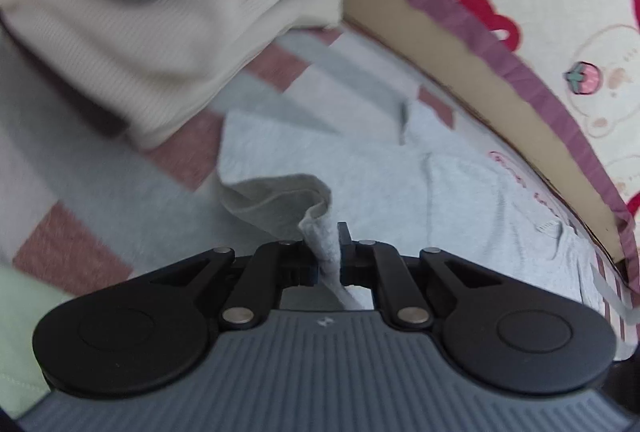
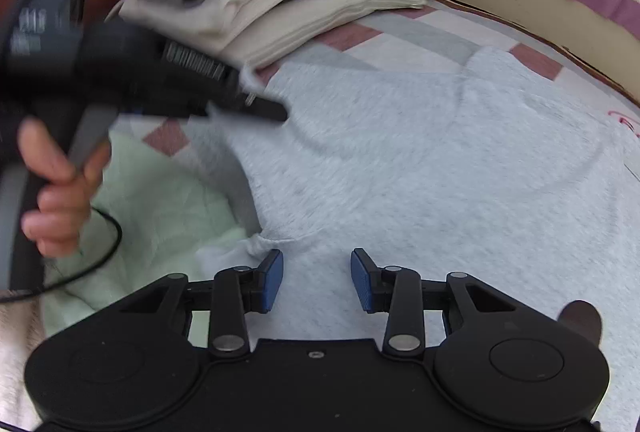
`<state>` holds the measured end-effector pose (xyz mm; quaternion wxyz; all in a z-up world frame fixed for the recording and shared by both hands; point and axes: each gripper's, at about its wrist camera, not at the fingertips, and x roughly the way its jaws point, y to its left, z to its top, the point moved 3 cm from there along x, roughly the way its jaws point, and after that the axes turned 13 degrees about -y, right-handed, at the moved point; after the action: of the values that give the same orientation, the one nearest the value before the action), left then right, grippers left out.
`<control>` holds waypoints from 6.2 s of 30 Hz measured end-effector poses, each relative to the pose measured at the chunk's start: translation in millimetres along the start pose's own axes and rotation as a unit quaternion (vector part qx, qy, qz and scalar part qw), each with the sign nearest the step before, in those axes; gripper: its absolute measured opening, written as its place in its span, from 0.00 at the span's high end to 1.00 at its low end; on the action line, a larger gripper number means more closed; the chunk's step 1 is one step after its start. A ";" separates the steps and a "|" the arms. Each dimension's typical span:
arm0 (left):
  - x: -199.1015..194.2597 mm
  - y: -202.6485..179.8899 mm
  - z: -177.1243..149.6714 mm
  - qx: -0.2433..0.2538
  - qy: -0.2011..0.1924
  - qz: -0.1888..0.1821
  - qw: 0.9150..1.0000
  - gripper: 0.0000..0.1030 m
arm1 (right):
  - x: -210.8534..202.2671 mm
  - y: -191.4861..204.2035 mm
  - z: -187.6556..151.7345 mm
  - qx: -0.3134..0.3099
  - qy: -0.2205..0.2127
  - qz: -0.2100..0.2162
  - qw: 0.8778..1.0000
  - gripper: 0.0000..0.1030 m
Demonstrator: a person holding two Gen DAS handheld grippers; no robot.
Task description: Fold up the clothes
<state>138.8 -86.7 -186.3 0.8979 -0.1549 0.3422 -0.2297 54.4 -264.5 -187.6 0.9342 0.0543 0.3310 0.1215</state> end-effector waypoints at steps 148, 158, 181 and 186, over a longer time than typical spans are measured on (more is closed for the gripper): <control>128.6 -452.7 -211.2 0.287 0.171 -0.332 0.882 0.58 | -347.2 -333.2 -249.5 0.594 -0.318 -0.312 0.670 0.56; 108.2 -455.7 -227.5 0.340 0.209 -0.321 0.859 0.77 | -363.2 -313.0 -220.6 0.538 -0.371 -0.322 0.685 0.91; 92.5 -388.1 -147.7 0.261 0.132 -0.266 0.919 0.53 | -244.5 -238.8 -163.5 0.280 -0.171 -0.252 0.911 0.85; 93.1 -386.9 -156.6 0.227 0.162 -0.300 0.912 0.46 | -290.9 -226.2 -162.5 0.300 -0.218 -0.168 0.914 0.57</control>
<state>-25.7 -481.4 -180.9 0.7300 -0.0026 0.3586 -0.5817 -223.6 -555.8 -178.6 0.9296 0.3006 0.1445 -0.1567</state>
